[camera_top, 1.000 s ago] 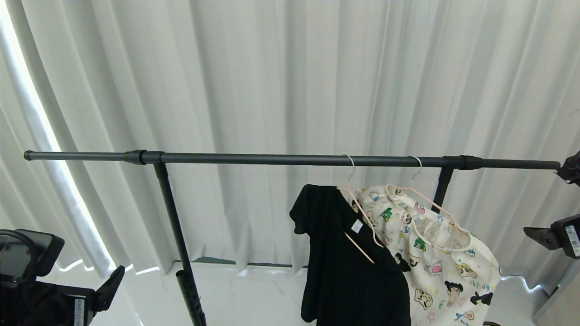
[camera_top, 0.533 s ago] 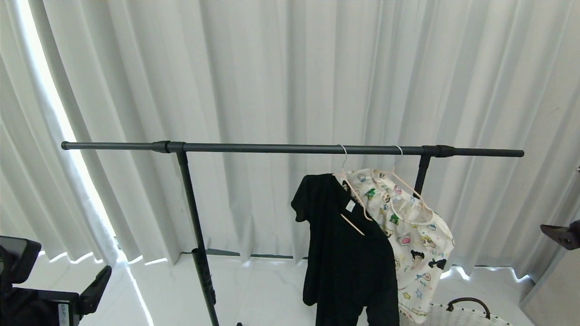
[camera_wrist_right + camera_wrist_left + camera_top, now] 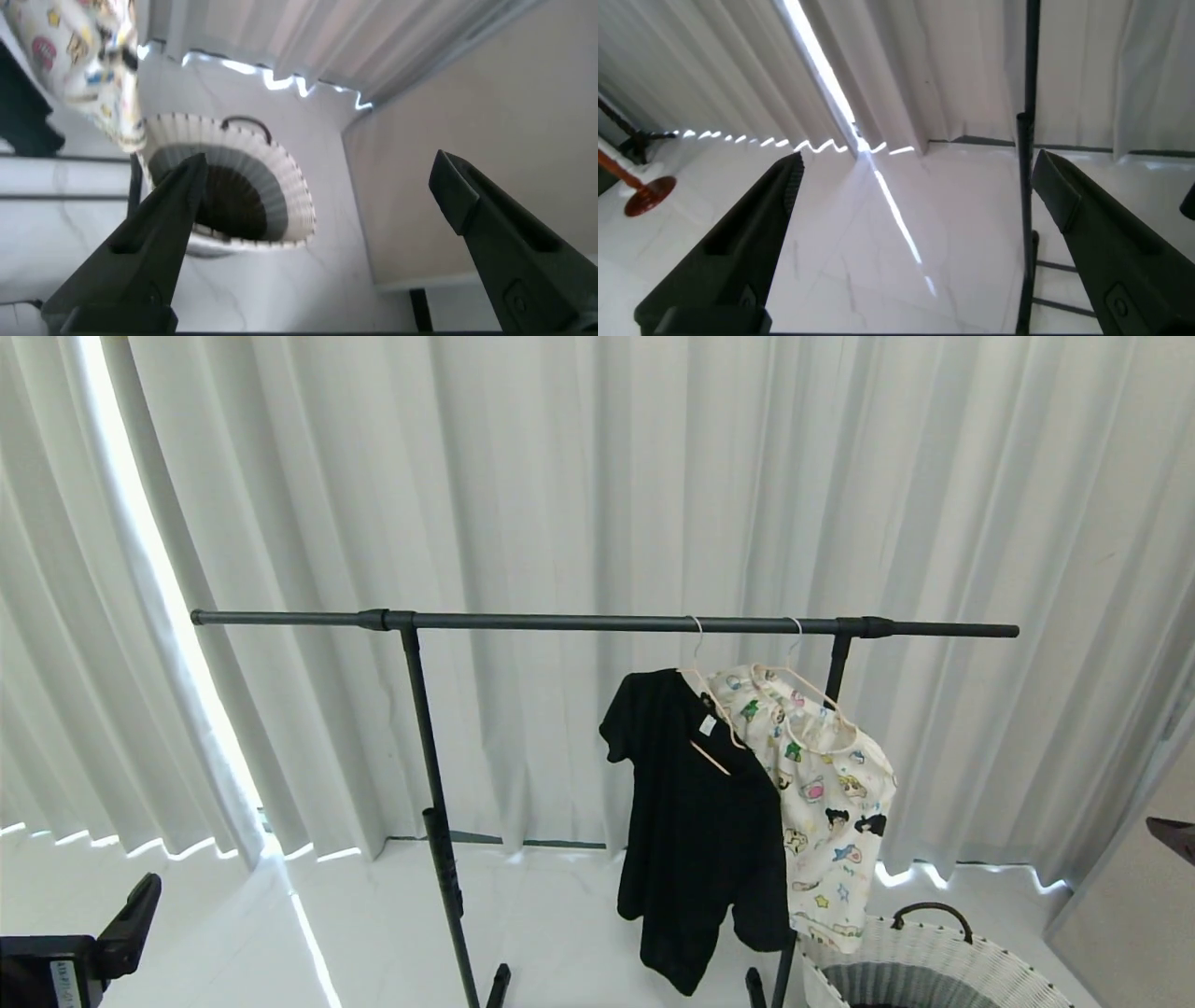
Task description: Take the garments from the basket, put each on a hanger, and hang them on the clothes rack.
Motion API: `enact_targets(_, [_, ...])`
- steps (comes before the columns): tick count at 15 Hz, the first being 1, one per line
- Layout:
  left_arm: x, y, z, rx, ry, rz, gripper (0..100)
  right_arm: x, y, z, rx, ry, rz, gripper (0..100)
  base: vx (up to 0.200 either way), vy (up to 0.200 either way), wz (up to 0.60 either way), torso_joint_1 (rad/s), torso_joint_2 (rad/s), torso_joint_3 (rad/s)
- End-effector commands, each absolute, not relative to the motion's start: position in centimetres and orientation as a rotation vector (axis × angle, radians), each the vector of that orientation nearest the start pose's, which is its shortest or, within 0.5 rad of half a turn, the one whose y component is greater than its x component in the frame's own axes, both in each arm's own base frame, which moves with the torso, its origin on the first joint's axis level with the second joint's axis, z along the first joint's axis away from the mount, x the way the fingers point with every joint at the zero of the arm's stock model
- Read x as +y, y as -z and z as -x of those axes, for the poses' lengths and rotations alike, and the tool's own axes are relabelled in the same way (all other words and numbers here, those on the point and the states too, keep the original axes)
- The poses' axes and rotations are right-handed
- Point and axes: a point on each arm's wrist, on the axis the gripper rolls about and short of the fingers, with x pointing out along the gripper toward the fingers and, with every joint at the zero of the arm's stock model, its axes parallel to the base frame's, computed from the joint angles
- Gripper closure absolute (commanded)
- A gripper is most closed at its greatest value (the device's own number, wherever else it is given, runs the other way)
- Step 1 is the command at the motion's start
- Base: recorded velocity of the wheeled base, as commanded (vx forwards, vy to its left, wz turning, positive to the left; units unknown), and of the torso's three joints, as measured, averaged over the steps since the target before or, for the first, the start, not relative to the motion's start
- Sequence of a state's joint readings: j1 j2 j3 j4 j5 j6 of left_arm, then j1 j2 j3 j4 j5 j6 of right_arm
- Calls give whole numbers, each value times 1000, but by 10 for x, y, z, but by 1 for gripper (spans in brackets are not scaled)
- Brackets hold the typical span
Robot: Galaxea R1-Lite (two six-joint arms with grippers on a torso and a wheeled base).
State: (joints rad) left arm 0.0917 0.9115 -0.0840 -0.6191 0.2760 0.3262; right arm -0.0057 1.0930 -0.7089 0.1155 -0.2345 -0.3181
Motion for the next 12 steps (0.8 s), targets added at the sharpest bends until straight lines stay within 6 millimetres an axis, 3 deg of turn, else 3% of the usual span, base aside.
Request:
enact_targets(1, [14,-137,-80,239,-341,-338,0,-6,-221,-140,531,156,368,0,0,0,0,0,0,0])
enact_targets(6, [10,-124,-45,169,-342,-332,0,-6,-214,-124,522,156,367,0,0,0,0,0,0,0])
enact_targets(8, [7,-110,-19,166,-316,-338,0,-6,-205,-108,518,156,367,0,0,0,0,0,0,0])
enact_targets(10, [4,-84,16,111,-323,-388,0,-6,-199,-92,489,161,362,0,0,0,0,0,0,0])
enact_targets(12, [5,-87,19,119,-377,-361,0,-6,-191,-72,456,169,358,0,0,0,0,0,0,0])
